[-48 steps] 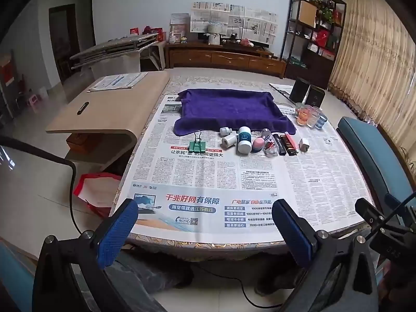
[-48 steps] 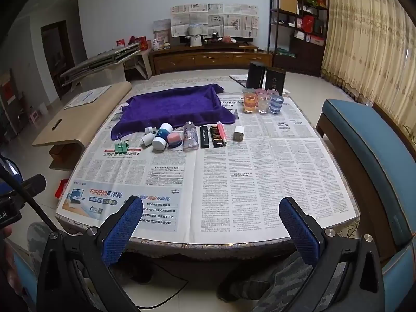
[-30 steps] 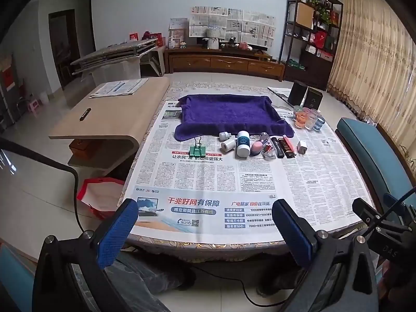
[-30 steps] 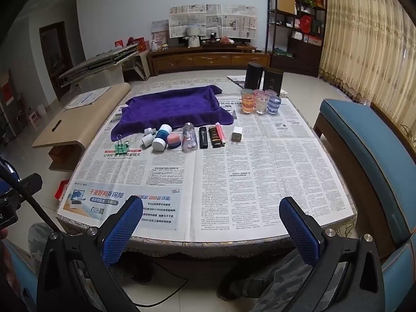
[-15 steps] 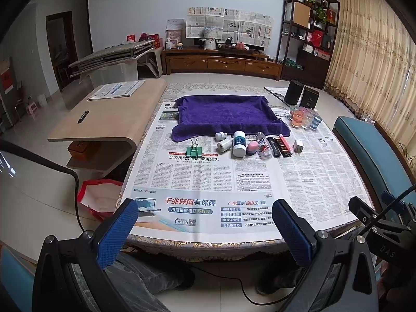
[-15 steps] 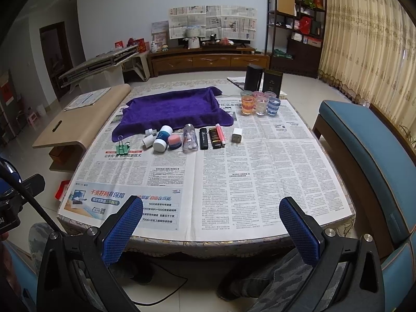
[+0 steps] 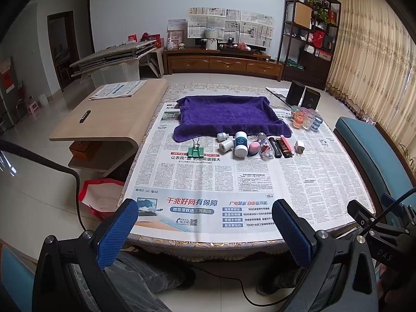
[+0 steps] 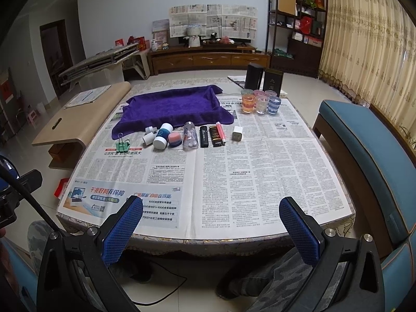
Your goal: Organize rigid objects
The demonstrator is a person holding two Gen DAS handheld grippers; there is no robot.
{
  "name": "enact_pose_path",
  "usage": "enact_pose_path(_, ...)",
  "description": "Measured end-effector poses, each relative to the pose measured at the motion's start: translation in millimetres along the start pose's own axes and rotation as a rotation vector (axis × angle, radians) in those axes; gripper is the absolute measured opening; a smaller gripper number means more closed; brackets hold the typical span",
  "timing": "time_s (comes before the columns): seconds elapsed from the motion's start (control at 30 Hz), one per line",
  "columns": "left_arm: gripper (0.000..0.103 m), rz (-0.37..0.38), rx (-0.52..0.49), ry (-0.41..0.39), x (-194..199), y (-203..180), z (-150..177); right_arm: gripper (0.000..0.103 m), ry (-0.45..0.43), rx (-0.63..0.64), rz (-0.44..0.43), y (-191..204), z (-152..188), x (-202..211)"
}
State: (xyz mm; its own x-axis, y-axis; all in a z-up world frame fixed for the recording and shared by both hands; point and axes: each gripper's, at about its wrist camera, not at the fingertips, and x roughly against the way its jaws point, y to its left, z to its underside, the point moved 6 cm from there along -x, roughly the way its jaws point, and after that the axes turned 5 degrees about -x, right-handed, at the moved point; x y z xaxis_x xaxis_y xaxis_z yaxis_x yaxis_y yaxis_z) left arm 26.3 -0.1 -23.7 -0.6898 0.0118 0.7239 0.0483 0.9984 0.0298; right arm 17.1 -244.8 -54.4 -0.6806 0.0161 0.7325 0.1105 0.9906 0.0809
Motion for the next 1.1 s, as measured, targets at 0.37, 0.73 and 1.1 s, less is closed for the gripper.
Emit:
enact_pose_path(0.37, 0.103, -0.017, -0.001, -0.001, 1.8, 3.9, 0.4, 0.103, -0.001, 0.001, 0.002, 1.8, 1.2, 0.7)
enact_pose_path(0.73, 0.103, -0.019, -0.002, 0.002, 1.8, 5.3, 0.5, 0.103, -0.006, -0.001, 0.005, 2.3, 0.0, 4.0)
enact_pose_path(1.1, 0.103, -0.021, -0.001, 0.006, 3.5, 5.5, 1.6, 0.103, -0.002, 0.003, 0.006, 3.8, 1.3, 3.7)
